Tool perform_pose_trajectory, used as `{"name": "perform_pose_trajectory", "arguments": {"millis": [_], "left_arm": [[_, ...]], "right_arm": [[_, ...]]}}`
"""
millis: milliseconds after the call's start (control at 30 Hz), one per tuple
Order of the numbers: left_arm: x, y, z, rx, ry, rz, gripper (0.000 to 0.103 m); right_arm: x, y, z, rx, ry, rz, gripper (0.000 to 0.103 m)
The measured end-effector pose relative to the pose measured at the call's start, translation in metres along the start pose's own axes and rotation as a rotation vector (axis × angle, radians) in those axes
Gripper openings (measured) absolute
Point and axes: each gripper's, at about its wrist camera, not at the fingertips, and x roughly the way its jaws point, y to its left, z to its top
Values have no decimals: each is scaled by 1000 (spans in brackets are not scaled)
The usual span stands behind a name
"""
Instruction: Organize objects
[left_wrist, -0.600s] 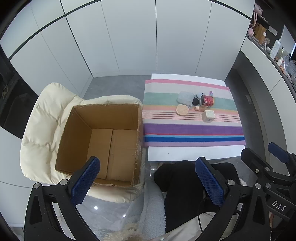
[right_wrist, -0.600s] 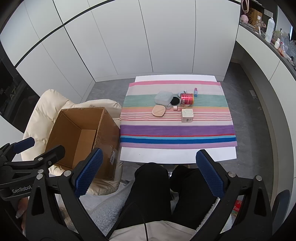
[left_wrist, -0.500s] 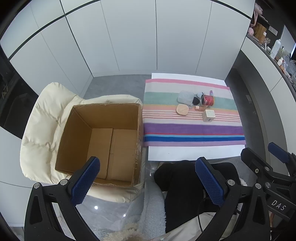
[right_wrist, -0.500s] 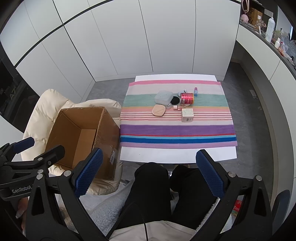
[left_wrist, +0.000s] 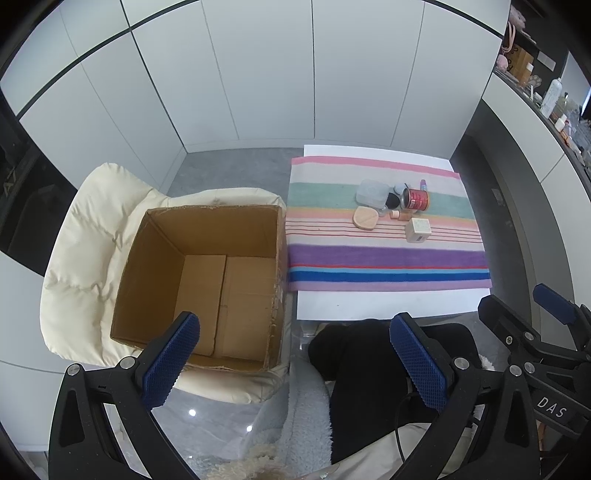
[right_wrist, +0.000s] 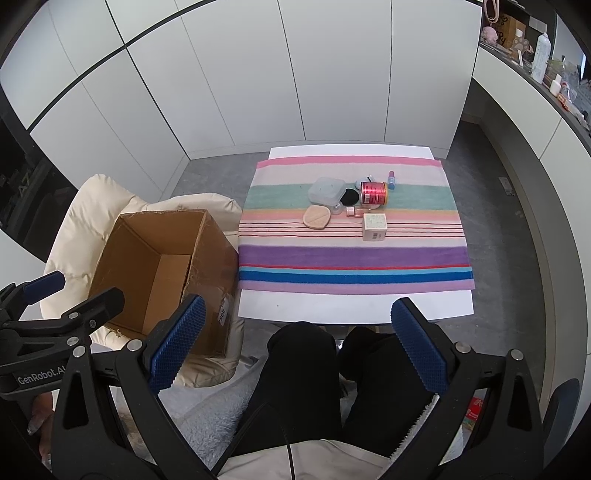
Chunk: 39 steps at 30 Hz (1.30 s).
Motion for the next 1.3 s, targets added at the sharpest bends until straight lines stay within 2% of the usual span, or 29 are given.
{"name": "perform_pose_trajectory", "arguments": {"millis": [700, 833, 967, 1067, 1300], "left_arm": [[6, -6, 0, -16, 16, -15, 103], [8, -14, 1, -1, 30, -26, 103], [9, -24, 4, 7, 23, -5, 103], [11, -35, 7, 1, 25, -29, 103], [18, -65, 12, 16, 47, -35, 103]], "right_arm": [[5, -6, 4, -7, 13, 5, 102], [2, -17, 6, 11, 2, 8, 102], [-1, -32, 10, 40, -10, 1, 102], [-3, -50, 12, 71, -17, -4, 102], [-2, -94, 17, 133, -21, -11, 102]]}}
